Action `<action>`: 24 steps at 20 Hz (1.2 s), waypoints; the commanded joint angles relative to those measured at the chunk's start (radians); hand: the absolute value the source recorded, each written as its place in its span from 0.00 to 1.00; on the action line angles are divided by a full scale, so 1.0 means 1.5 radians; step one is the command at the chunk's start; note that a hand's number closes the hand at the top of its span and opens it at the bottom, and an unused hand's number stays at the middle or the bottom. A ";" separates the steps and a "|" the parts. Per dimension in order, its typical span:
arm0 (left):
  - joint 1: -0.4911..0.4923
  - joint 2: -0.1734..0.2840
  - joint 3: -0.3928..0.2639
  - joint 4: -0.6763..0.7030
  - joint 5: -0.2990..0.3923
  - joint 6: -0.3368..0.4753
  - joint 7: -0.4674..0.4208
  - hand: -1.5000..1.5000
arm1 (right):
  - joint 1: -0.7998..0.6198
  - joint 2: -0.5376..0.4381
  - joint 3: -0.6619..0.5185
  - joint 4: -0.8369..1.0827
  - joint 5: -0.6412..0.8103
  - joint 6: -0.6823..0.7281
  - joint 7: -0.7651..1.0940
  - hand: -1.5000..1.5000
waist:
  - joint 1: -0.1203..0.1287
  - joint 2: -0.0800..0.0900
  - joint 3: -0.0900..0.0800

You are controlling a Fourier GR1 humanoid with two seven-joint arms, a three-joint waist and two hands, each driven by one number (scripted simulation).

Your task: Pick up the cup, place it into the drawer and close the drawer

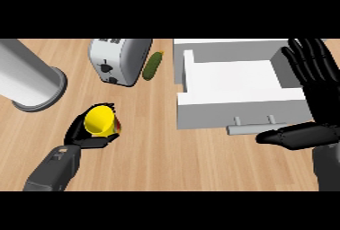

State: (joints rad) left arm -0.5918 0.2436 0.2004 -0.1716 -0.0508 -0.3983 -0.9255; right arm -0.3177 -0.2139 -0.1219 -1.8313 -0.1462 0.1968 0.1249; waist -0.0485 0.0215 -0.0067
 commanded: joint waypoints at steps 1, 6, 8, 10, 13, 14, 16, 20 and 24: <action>-0.006 -0.018 -0.003 -0.032 -0.005 -0.014 -0.109 1.00 | 0.006 0.014 0.018 0.011 0.026 -0.008 -0.018 0.00 | 0.002 0.001 0.000; -0.007 -0.021 0.015 -0.052 -0.010 0.163 -0.146 1.00 | 0.017 0.001 0.001 -0.004 0.011 0.000 -0.010 0.00 | -0.001 -0.001 0.001; -0.011 -0.014 0.033 -0.055 0.019 0.044 -0.162 1.00 | -0.015 0.001 -0.008 0.014 0.011 -0.013 -0.002 0.00 | 0.009 -0.002 0.001; 0.014 -0.019 0.068 -0.053 0.046 0.110 -0.178 1.00 | 0.029 0.001 -0.004 -0.039 0.000 -0.006 0.015 0.00 | 0.004 -0.006 0.001; 0.050 -0.038 0.112 -0.067 0.081 0.193 -0.203 1.00 | 0.016 -0.013 -0.027 -0.027 -0.017 -0.004 0.022 0.00 | 0.016 -0.008 0.002; 0.030 -0.062 0.127 -0.078 0.094 0.242 -0.190 1.00 | 0.012 -0.016 -0.029 -0.008 -0.011 0.000 0.010 0.00 | 0.020 -0.009 0.003; 0.044 -0.086 0.108 -0.096 0.089 0.161 -0.222 1.00 | -0.012 0.004 -0.004 -0.013 0.015 -0.029 0.032 0.00 | 0.027 -0.011 0.003; -0.019 -0.091 0.087 -0.122 0.078 0.152 -0.166 1.00 | 0.032 -0.002 -0.008 -0.009 0.014 -0.005 -0.001 0.00 | 0.021 -0.012 0.004; -0.072 -0.106 0.062 -0.209 0.083 0.172 -0.061 1.00 | 0.041 -0.029 -0.034 -0.042 -0.021 0.014 0.032 0.00 | 0.030 -0.019 0.005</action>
State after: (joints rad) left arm -0.6316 0.1214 0.3098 -0.4067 0.0631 -0.1410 -1.0340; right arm -0.2720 -0.2268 -0.1489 -1.8640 -0.1432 0.1906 0.1446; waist -0.0082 -0.0005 -0.0006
